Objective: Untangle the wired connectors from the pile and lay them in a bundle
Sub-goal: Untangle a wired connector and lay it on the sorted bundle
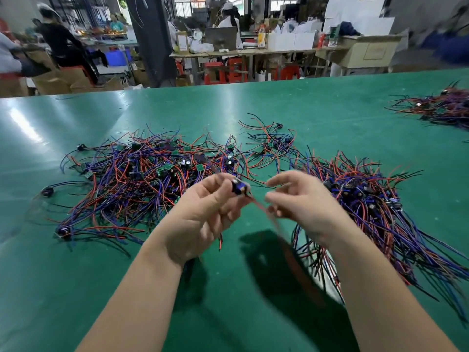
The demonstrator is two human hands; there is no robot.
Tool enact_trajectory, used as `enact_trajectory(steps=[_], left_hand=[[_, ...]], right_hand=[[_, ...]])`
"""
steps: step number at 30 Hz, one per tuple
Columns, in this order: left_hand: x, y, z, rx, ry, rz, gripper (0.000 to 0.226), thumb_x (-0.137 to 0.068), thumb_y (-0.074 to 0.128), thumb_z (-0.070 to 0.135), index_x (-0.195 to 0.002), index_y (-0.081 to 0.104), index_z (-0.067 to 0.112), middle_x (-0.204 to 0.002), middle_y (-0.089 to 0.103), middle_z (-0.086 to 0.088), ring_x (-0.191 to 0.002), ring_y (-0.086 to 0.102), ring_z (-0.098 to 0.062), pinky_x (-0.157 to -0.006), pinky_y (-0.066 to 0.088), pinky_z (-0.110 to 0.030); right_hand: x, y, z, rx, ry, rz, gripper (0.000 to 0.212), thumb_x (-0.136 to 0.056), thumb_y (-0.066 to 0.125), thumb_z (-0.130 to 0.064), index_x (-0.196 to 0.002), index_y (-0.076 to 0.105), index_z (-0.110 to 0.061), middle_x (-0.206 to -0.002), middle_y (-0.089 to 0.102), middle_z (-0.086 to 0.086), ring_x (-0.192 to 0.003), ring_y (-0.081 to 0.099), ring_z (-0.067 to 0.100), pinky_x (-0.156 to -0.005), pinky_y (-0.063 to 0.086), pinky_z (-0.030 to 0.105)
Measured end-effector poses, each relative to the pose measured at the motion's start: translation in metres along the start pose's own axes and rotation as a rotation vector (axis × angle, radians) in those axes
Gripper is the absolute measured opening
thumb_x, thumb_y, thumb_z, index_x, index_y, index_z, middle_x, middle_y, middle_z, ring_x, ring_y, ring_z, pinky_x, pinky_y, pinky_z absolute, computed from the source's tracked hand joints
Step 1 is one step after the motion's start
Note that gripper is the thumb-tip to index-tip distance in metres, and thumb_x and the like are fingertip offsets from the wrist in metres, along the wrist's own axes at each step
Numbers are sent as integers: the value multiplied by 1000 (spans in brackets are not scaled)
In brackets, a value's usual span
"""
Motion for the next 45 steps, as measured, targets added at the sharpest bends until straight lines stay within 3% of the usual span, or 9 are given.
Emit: enact_trajectory(steps=[4,15,19,24,29,34,40,42,45], left_hand=[[-4,-3,-1,167,111,169,26,-50,85,19,-62,62,14,-65,68,-3,-61,70,-11,-54,55,-18],[-3,9,1,-358,354,159,18,-62,75,4,-62,69,21,-68,69,3,-65,63,-10,-67,51,-19],[-1,18,-7,-443,110,-69,26,-68,74,1,-85,79,19,-87,75,-4,-81,71,-11,-72,55,-20],[-4,3,-21,-402,-76,98,26,-58,75,34,-78,79,17,-76,74,-7,-64,70,-12,-60,57,-24],[-3,-5,-29,-518,-170,141,16,-60,78,19,-71,75,9,-71,72,-9,-59,67,-11,-56,54,-21],[13,0,-60,-745,-516,-111,15,-74,78,4,-66,70,13,-65,70,-6,-56,66,-10,-54,52,-20],[20,-7,-60,-880,-607,-233,15,-74,80,9,-67,72,19,-66,69,-1,-55,63,-7,-52,51,-18],[15,-10,-53,-881,-525,-150,11,-72,81,11,-67,73,16,-65,68,-3,-53,60,-7,-50,48,-16],[1,-22,-35,-683,-326,136,18,-60,80,25,-67,71,10,-69,70,-11,-56,63,-12,-53,53,-20]], right_hand=[[15,39,-4,31,-73,-266,24,-63,80,-18,-82,67,-19,-67,66,6,-56,58,15,-53,47,22],[14,40,-12,-568,-22,-110,15,-75,65,-23,-70,72,-10,-61,66,-2,-49,54,3,-48,42,12],[10,20,-12,-612,52,-35,16,-82,62,-13,-69,69,-6,-53,58,0,-42,48,5,-40,40,13],[13,18,-6,-209,78,-163,10,-75,71,-13,-67,71,-6,-59,58,5,-50,45,9,-47,35,16],[8,10,-8,61,-77,36,16,-80,73,-13,-64,71,-15,-52,57,-1,-51,45,8,-49,35,19],[5,-29,-15,-28,-150,317,11,-80,74,-18,-70,71,-16,-50,61,-4,-47,51,6,-47,39,16],[8,-41,-17,3,-232,488,19,-89,65,-23,-73,71,-16,-65,67,-6,-56,67,14,-49,45,27],[10,-53,-21,78,-270,621,24,-95,54,-28,-92,71,-12,-88,66,-1,-74,66,14,-69,52,37],[28,-57,-37,196,-413,799,35,-93,49,-26,-127,54,-20,-110,45,-8,-93,53,4,-90,38,11]])
Point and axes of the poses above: each hand's wrist, its own x-axis away from the middle knuckle, its own y-axis out of the palm, z = x × y, the point moved 7 cm from there along -x, towards the middle knuckle
